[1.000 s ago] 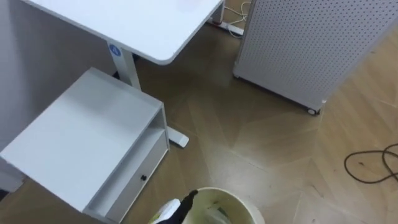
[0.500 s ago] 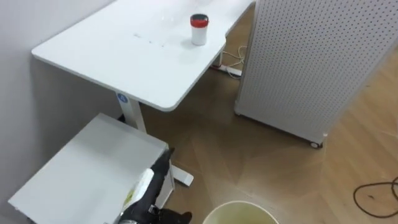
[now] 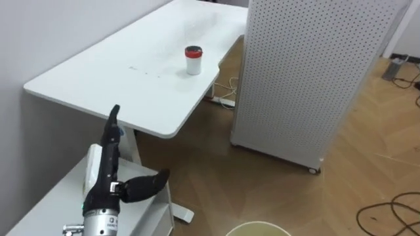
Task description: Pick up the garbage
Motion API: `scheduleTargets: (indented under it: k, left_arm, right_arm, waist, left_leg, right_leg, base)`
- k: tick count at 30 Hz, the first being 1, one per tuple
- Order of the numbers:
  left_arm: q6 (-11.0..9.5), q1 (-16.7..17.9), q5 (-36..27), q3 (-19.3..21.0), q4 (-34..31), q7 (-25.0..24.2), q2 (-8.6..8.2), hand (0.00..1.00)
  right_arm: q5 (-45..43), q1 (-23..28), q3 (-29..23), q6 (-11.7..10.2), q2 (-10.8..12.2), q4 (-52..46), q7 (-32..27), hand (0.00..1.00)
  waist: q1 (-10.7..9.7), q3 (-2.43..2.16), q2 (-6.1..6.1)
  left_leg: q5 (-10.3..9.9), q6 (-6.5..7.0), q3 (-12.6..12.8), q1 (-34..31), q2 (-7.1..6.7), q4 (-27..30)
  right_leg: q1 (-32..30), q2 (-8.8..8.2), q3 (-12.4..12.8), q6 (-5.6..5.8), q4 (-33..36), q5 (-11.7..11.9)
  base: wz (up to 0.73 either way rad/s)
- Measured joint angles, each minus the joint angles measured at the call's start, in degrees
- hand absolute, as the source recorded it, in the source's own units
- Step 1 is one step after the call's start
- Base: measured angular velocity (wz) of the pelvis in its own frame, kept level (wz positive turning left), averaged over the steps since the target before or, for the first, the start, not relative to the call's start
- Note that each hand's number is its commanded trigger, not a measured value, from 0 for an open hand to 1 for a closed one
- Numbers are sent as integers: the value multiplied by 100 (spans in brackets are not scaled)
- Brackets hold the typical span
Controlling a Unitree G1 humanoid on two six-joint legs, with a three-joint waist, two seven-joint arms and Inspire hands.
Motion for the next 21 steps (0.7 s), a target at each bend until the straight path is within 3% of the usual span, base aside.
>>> scheduleTargets:
  k: [4,8,10,12,14,16,21]
  left_arm:
    - [-4,3,-154,53,0,49,-14,0]
    - [-5,85,-225,135,-297,167,15,0]
    - [-9,184,-224,216,-489,202,20,0]
    - [-25,280,-218,334,-550,209,25,0]
    - [-23,479,-221,389,-731,224,30,0]
    - [-23,538,-219,385,-811,206,29,0]
    - [-23,597,-219,363,-1098,207,34,0]
  right_arm:
    - [-202,-4,1,1,21,-11,9,100]
    - [-425,-2,-62,0,-31,-48,-3,100]
    - [-556,11,-64,0,-42,-96,3,100]
    - [-580,42,-64,1,-39,-167,14,100]
    - [-585,39,-108,0,-49,-255,61,100]
    - [-600,39,-132,1,-52,-261,111,100]
    - [-687,40,-282,5,-62,-270,170,100]
  waist:
    - [-40,27,-48]
    - [-18,15,-92]
    - [11,14,-92]
    - [32,-1,-80]
    - [91,-36,-21]
    - [111,-57,14]
    - [66,-67,110]
  left_leg:
    - [24,-41,-364,-132,39,152]
    - [-44,-167,-842,-98,133,260]
    - [-70,-210,-899,-69,177,292]
    - [-93,-249,-1144,-57,186,313]
    - [-107,-284,-1685,-89,168,297]
    - [-93,-313,-1891,-79,124,265]
    - [-3,-355,-2032,-35,82,95]
  right_leg:
    - [-48,102,60,-100,-211,11]
    - [-61,260,100,-233,-284,83]
    - [-70,330,143,-285,-303,117]
    - [-95,434,285,-335,-319,148]
    - [-134,561,377,-410,-425,239]
    - [-122,615,431,-437,-428,257]
    - [-149,623,449,-460,-441,264]
  base:
    - [-35]
    - [-38]
    - [-43]
    - [-45]
    - [-48]
    - [-21]
    - [-1]
